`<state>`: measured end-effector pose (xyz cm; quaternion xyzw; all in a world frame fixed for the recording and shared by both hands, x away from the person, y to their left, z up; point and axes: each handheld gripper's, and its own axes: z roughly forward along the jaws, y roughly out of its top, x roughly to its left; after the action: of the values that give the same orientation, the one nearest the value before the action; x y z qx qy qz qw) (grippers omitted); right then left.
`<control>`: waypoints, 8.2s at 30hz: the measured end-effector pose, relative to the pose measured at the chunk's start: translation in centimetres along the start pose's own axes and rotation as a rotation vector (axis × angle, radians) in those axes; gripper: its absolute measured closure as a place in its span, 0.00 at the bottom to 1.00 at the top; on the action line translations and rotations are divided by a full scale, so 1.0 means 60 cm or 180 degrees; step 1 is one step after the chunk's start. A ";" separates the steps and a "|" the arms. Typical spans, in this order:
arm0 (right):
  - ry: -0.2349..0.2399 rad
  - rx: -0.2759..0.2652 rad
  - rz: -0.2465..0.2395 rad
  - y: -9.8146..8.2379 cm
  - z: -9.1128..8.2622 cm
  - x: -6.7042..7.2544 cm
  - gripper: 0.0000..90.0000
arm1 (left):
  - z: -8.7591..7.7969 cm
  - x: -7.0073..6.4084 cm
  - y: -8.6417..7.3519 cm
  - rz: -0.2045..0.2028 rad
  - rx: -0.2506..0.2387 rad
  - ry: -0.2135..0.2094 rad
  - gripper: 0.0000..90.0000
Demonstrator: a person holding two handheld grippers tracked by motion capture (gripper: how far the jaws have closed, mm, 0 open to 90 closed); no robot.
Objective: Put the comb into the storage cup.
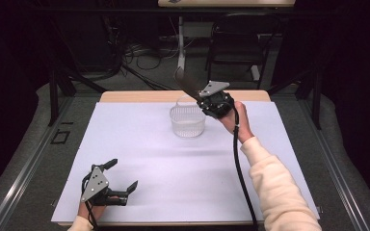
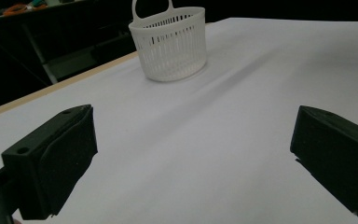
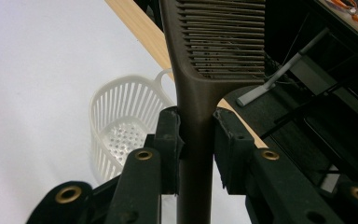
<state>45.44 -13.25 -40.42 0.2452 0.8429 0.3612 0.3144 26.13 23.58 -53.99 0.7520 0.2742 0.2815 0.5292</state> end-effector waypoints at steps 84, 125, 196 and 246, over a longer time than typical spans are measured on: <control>-0.0009 -0.0382 -0.0208 0.025 0.097 0.045 0.81 | 0.000 0.000 0.000 0.0000 -0.0003 0.0014 0.01; 0.0214 -0.0123 -0.0354 -0.001 0.138 0.063 0.81 | 0.001 0.000 0.000 -0.0002 0.0017 0.0006 0.01; 0.0464 0.0093 0.0147 -0.038 0.085 0.047 0.37 | 0.000 0.000 0.003 0.0022 -0.0002 0.0008 0.01; 0.0627 0.0198 0.0647 -0.148 -0.088 0.039 0.00 | -0.004 -0.001 0.001 -0.0008 0.0012 0.0049 0.01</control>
<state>38.45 -19.63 -45.16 0.3023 0.8513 0.3872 0.1842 25.90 23.67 -53.88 0.7505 0.2798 0.2861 0.5260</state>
